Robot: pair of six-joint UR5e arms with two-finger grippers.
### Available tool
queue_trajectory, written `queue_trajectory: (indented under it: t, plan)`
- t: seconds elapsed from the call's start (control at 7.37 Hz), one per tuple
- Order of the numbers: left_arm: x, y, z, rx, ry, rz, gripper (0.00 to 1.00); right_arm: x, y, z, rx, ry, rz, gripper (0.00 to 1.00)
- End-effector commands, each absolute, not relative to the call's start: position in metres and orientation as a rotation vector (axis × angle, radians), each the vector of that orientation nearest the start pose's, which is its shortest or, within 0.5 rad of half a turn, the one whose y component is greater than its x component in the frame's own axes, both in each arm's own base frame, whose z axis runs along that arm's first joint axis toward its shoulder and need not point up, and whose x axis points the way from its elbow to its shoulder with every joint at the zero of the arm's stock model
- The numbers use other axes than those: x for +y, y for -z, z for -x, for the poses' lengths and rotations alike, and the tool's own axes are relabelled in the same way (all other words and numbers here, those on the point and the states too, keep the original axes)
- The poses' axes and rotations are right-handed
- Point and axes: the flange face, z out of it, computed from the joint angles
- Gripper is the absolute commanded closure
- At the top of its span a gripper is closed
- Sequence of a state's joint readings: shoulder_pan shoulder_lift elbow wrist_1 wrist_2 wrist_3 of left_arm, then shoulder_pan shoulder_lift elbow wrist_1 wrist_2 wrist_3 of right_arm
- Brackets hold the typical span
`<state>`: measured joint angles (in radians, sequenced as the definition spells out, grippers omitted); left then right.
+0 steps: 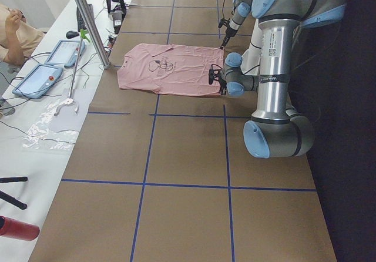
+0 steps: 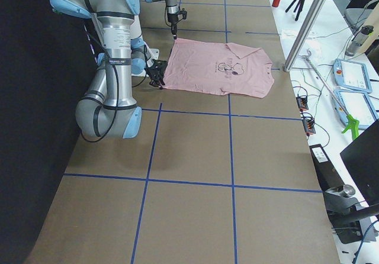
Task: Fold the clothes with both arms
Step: 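Lower both grippers to the shirt hem corners nearest the robot, then grasp the hem corners with both grippers and lift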
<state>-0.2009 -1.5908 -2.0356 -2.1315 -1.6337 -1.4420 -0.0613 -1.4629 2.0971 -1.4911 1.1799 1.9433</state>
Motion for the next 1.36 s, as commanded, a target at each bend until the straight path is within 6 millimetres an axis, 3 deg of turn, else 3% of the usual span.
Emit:
queue_trajectory:
  t: [0.0, 0.41, 0.54, 0.68, 0.95, 1.09, 1.22]
  plan:
    - [-0.223, -0.367, -0.456, 1.042, 0.032, -0.116, 1.00, -0.140, -0.357, 0.507, -0.775, -0.432, -0.213, 0.61]
    - [-0.223, -0.367, -0.455, 1.042, 0.034, -0.116, 1.00, -0.138, -0.357, 0.509, -0.774, -0.431, -0.212, 0.64]
    - [-0.222, -0.367, -0.455, 1.044, 0.033, -0.117, 1.00, -0.138, -0.357, 0.509, -0.774, -0.431, -0.212, 0.73]
    - [-0.222, -0.367, -0.455, 1.042, 0.033, -0.117, 1.00, -0.137, -0.356, 0.509, -0.779, -0.454, -0.201, 0.97]
    - [-0.222, -0.366, -0.455, 1.044, 0.033, -0.117, 1.00, -0.136, -0.357, 0.509, -0.777, -0.464, -0.197, 1.00]
    - [-0.222, -0.365, -0.454, 1.047, 0.033, -0.118, 1.00, -0.143, -0.346, 0.497, -0.794, -0.461, -0.186, 1.00]
    - [-0.221, -0.344, -0.444, 1.085, 0.028, -0.119, 1.00, -0.149, -0.326, 0.476, -0.829, -0.443, -0.181, 1.00]
